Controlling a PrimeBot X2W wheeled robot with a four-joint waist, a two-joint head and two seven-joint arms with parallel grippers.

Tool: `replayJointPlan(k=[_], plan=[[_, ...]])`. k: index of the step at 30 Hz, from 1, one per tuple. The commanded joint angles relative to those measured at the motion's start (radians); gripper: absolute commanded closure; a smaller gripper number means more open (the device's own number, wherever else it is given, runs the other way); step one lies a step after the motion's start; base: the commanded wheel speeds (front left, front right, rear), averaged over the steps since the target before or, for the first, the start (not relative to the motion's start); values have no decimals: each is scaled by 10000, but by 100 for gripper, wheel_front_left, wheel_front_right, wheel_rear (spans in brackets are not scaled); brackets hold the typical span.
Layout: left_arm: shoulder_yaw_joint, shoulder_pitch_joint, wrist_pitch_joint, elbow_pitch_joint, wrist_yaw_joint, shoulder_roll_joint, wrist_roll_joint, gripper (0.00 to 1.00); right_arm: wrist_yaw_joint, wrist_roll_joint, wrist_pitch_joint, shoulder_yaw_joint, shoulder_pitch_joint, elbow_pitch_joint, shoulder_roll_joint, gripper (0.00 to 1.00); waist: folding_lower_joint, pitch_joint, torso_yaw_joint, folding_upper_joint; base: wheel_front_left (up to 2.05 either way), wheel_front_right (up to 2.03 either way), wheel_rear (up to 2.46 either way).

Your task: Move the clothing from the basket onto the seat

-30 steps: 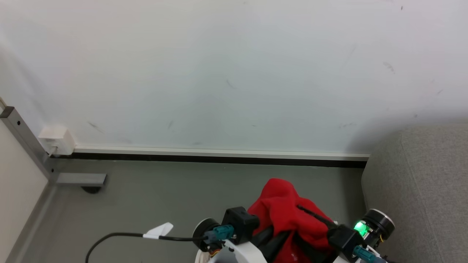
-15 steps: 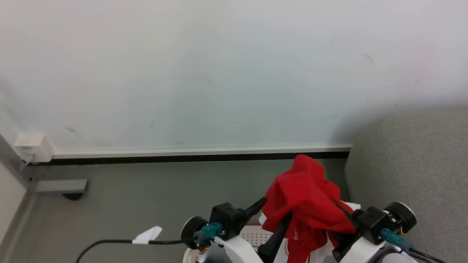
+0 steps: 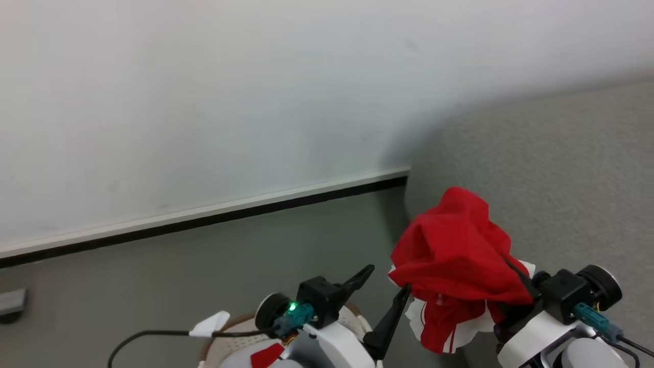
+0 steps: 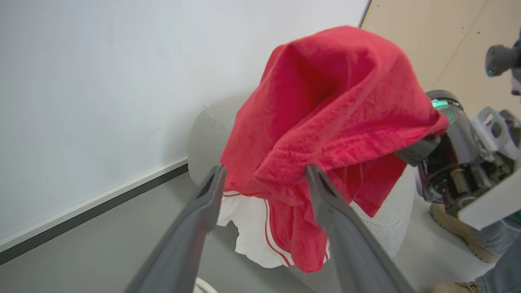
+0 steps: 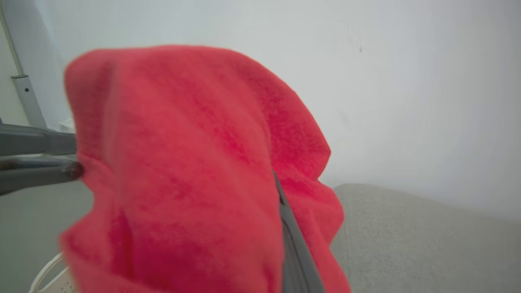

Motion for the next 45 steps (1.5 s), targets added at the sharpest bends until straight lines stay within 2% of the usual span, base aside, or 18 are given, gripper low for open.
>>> replayJointPlan(k=[1, 5, 10, 14, 18, 23, 29, 31, 37, 40, 45], plan=[[-42, -199, -47, 72, 1, -16, 128, 0, -25, 61, -3, -138, 83, -146, -52, 100, -1, 465, -812, -1, 0, 0, 0], [-161, -434, -77, 155, -55, -74, 178, 0, -25, 142, -45, -483, 163, -296, -60, 100, -1, 780, -1170, -1, 0, 0, 0], [-285, -771, 33, 127, -87, -138, 285, 0, -25, 226, -100, -976, 143, -356, -71, 100, -1, 1215, -1234, -1, 0, 0, 0], [-410, -1403, 216, 59, -148, -167, 436, 0, -25, 359, -148, -1800, -238, -428, -136, 100, -1, 2006, -1005, -1, 0, 0, 0], [-542, -2473, 507, -15, -248, -224, 778, 0, -25, 552, -197, -2933, -860, -445, -270, 100, -1, 3249, -567, -1, 0, 0, 0], [-801, -4052, 776, -15, -399, -318, 1077, 0, -25, 890, -216, -4264, -2350, -49, -855, 100, -1, 4922, 27, -1, 0, 0, 0], [-1203, -5587, 689, 252, -453, -373, 1415, 0, -25, 887, -95, -5633, -4744, 990, -2362, 100, -1, 6241, 633, -1, 0, 0, 0], [-1407, -5966, 634, 224, -441, -384, 1275, 0, -25, 1220, 120, -6128, -5520, 1421, -2757, 100, -1, 6549, 826, -1, 0, 0, 0], [-1955, -6638, 372, 122, 23, -386, 688, 0, -25, 1192, 591, -7429, -7354, 3300, -3946, 100, -1, 7205, 1411, -1, 0, 0, 0], [-2220, -6761, 232, 186, 255, -387, 493, 0, -25, 898, 536, -7790, -7734, 4401, -4121, 100, -1, 7413, 1679, -1, 0, 0, 0], [-2544, -6801, 2, 393, 589, -388, 93, 0, -25, 503, 150, -8113, -7473, 6175, -3728, 100, -1, 7494, 1924, -1, 0, 0, 0]])
